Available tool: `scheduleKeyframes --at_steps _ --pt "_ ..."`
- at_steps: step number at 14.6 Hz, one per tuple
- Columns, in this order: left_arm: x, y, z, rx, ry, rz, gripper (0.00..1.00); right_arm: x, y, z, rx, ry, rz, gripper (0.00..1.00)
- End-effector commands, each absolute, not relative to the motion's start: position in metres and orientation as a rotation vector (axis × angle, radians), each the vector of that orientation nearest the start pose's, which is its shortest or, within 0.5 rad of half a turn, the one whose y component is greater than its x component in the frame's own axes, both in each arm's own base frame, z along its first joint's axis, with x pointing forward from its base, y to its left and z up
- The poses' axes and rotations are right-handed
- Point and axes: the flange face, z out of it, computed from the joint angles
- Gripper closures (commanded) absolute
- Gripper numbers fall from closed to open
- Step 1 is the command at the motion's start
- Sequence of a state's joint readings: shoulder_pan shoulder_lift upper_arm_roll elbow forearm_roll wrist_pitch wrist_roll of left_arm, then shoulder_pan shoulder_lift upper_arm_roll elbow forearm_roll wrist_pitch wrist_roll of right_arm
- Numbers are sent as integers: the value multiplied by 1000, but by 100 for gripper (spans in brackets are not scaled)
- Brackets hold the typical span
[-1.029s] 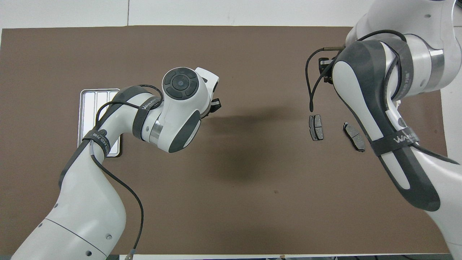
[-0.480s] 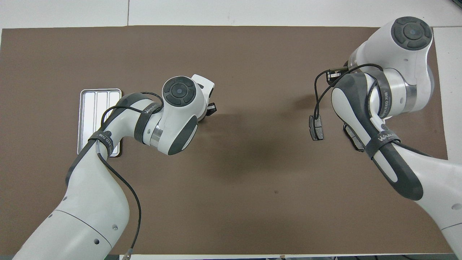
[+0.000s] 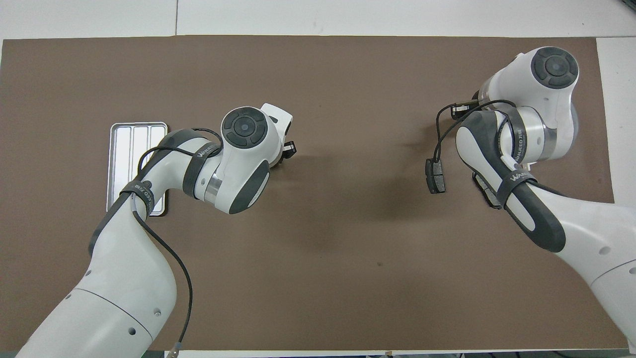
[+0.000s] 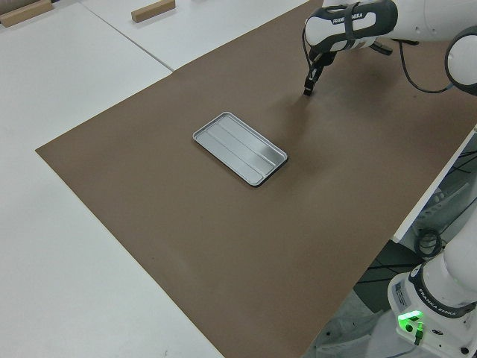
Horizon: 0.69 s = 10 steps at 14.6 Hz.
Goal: Place bearing gear from tray to pile
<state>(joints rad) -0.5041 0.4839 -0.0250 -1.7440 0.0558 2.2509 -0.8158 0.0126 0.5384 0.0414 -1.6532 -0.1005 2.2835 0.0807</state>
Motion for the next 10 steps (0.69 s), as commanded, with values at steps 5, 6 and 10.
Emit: scheduleKeyframes --at_steps 5,6,10 --pt "581 -194 475 -3046 -484 -70 0 690 32 291 -3183 -75 -164 100" --pt "577 -169 494 -3042 -448 -45 0 689 32 290 -3181 -75 -173 100" --pt "547 -93 565 -3043 -384 -19 0 686 33 285 -3180 -70 -163 76"
